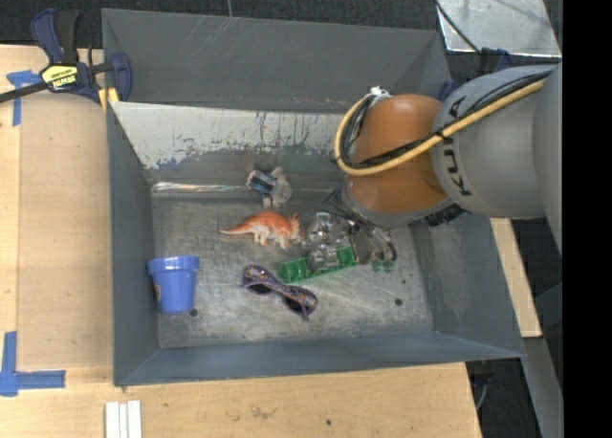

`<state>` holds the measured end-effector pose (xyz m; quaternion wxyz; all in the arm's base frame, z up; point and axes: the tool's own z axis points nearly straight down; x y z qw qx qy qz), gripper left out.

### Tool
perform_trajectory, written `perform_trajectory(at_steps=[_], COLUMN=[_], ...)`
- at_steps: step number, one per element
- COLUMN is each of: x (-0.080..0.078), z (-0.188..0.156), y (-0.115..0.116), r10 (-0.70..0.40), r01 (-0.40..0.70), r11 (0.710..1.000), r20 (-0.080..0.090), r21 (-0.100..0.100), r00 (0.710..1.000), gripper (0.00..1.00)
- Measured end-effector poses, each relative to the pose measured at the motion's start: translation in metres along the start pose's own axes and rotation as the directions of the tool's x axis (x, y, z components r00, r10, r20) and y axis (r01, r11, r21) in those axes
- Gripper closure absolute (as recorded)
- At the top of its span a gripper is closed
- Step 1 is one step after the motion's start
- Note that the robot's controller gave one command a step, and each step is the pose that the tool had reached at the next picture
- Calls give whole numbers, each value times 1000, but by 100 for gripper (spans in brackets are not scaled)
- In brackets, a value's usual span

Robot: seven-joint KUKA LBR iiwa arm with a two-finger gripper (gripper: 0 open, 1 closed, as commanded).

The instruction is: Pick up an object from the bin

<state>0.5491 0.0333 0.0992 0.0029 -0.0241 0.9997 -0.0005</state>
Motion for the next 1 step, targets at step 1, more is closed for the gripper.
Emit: perform_trajectory(at_steps=[1], x=[0], z=[-12], y=[0], r10=[0], r01=[0], r11=[1000], r20=[-2], r21=[0], r00=[1000], gripper=[100])
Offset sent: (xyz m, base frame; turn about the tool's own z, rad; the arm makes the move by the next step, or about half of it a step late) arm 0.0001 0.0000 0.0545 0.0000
